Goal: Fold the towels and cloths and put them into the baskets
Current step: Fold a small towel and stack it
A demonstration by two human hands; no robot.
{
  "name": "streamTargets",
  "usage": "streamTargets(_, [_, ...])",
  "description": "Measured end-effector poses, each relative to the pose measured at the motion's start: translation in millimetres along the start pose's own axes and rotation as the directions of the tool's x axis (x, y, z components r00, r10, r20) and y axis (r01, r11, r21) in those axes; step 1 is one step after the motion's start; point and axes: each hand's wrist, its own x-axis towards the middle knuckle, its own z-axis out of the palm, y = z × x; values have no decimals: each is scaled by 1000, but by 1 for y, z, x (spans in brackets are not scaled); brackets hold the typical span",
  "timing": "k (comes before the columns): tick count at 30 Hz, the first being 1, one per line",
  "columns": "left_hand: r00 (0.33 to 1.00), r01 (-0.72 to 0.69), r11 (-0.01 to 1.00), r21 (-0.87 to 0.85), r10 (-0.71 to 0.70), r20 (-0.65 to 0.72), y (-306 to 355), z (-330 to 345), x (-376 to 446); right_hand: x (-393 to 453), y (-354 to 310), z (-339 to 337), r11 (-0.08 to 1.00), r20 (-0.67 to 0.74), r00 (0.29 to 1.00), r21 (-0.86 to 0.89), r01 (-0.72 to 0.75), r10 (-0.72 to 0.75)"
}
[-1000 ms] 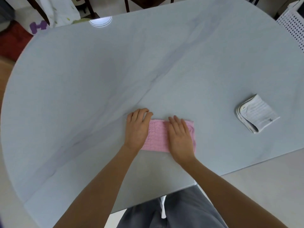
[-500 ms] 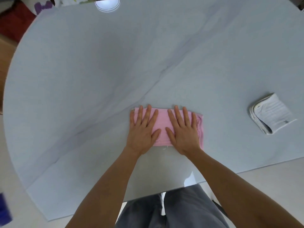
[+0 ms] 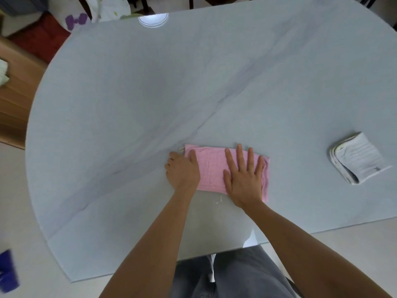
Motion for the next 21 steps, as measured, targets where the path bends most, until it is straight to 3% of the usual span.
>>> streamTargets(5, [994,-58,996,72,50,100,1,-4,4,-1,1,1,1000,11,1000,-20,7,-7])
streamTargets(11, [950,-287,912,-293,311,40,-10,-9,18,-1,3,1,999,11,1000,-44,27,-27])
streamTargets(17, [966,-197,829,-524,255,40,-13,-12,5,0,5,0,997,78,995,-56,61,-57])
streamTargets(21, [943,-216,800,-560,320,93,3,-21,-4,2,14,-17,978,41,983,116,172,-178])
